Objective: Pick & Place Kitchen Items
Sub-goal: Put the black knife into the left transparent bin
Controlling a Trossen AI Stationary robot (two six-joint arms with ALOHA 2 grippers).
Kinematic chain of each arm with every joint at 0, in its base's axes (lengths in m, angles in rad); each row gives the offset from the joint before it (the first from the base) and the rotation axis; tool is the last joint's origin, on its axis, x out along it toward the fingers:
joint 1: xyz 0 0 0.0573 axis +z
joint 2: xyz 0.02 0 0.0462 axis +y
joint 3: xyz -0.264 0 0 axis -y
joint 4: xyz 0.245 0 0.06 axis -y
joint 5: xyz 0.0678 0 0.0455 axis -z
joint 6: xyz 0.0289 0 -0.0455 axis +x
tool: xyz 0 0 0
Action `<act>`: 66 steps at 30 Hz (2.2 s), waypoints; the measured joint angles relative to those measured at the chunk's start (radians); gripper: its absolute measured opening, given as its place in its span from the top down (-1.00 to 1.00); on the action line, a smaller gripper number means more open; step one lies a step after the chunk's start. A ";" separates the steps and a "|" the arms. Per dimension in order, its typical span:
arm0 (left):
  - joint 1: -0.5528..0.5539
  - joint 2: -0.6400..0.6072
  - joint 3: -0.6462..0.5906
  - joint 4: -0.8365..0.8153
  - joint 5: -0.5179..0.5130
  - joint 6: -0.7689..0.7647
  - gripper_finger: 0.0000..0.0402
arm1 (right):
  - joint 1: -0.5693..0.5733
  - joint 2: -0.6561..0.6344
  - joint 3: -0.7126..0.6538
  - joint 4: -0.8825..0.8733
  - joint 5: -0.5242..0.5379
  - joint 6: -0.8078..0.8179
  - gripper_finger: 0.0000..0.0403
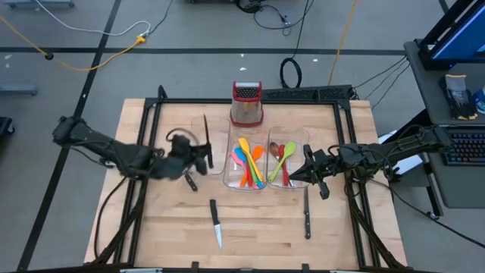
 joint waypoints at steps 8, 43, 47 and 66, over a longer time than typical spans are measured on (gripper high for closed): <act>0.247 0.002 0.000 -0.186 0.172 -0.082 0.83 | 0.000 0.000 0.000 0.000 0.000 -0.004 1.00; 0.451 0.345 -0.001 -0.277 0.682 0.109 0.83 | 0.000 0.000 0.000 -0.023 0.000 0.008 1.00; 0.455 0.367 -0.001 -0.276 0.691 0.130 0.83 | 0.000 0.000 0.000 -0.023 0.000 0.009 1.00; 0.455 0.438 -0.001 -0.196 0.744 0.173 0.61 | 0.000 0.000 0.000 -0.016 0.001 0.034 1.00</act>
